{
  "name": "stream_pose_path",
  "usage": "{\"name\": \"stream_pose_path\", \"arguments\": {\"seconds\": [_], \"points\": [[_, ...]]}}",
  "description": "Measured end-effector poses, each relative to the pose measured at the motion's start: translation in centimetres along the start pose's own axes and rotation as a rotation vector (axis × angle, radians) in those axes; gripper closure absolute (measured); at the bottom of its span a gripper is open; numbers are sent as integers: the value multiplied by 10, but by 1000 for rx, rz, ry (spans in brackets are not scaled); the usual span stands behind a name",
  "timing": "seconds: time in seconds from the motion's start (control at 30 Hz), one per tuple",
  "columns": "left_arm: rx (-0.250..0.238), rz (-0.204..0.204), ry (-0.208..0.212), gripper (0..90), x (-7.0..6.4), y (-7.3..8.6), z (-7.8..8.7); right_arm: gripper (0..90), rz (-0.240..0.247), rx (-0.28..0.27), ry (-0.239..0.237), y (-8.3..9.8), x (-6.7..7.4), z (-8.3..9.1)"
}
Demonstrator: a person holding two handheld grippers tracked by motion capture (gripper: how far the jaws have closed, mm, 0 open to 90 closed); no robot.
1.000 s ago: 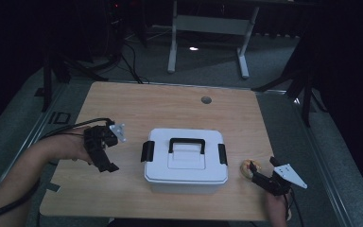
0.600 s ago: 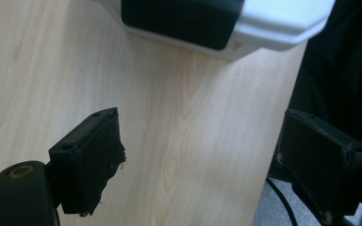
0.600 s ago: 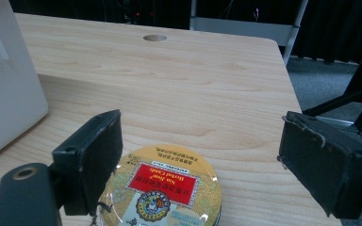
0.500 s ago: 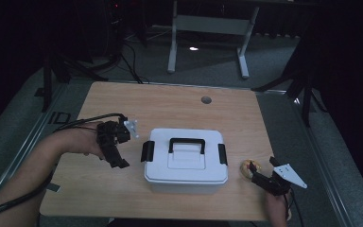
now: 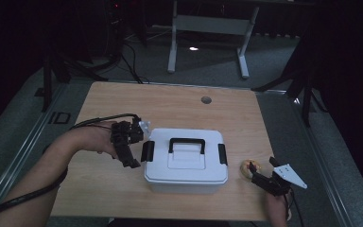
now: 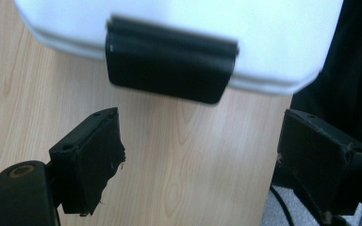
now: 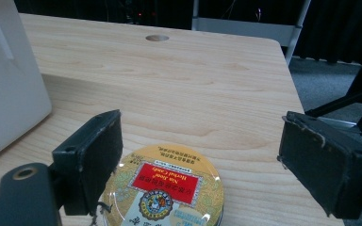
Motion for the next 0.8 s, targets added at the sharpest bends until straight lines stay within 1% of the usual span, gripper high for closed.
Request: {"name": "stream_pose_path", "arguments": {"seconds": [0.03, 0.17, 0.2, 0.33, 0.4, 0.43, 0.47, 0.5, 0.6, 0.67, 0.73, 0.8], "points": [[6, -13, 3, 142, 0, -5, -1, 137, 0, 0, 0, 0, 0, 0], [13, -24, 14, 142, 1, -12, -2, 137, 2, -1, -3, 0, 1, 0], [18, -28, 8, 142, 2, -13, -4, 137, 1, -2, -4, 0, 1, 0], [23, -44, 9, 142, 3, -20, -8, 137, 1, -1, -5, 0, 1, 0], [17, -43, 6, 142, 4, -24, -8, 137, 1, -1, -4, 0, 1, 0], [14, -50, 8, 142, 5, -26, -7, 137, 1, -1, -5, 0, 1, 0], [17, -59, 8, 142, 5, -28, -7, 137, 1, -1, -4, 0, 1, 0], [24, -60, 3, 142, 6, -30, -7, 136, 0, -1, -5, 0, 1, 0], [22, -68, 0, 142, 8, -36, -7, 136, -1, 0, -5, 0, 1, 0], [19, -77, 8, 142, 8, -41, -7, 136, -3, -1, -7, 0, 1, 0], [27, -81, 1, 142, 9, -43, -8, 137, -5, -2, -8, 0, 1, 0], [29, -94, -3, 142, 10, -49, -9, 137, -5, -2, -9, 0, 1, 1]]}}
Point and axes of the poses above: each handheld gripper's, and its own axes: z roughly backward along the jaws, y roughly out of its underside, x roughly to its left, the point moved 9 cm from there along -z, roughly forward along the jaws, and after that the axes turned 3 degrees about -z, right-handed, at the moved point
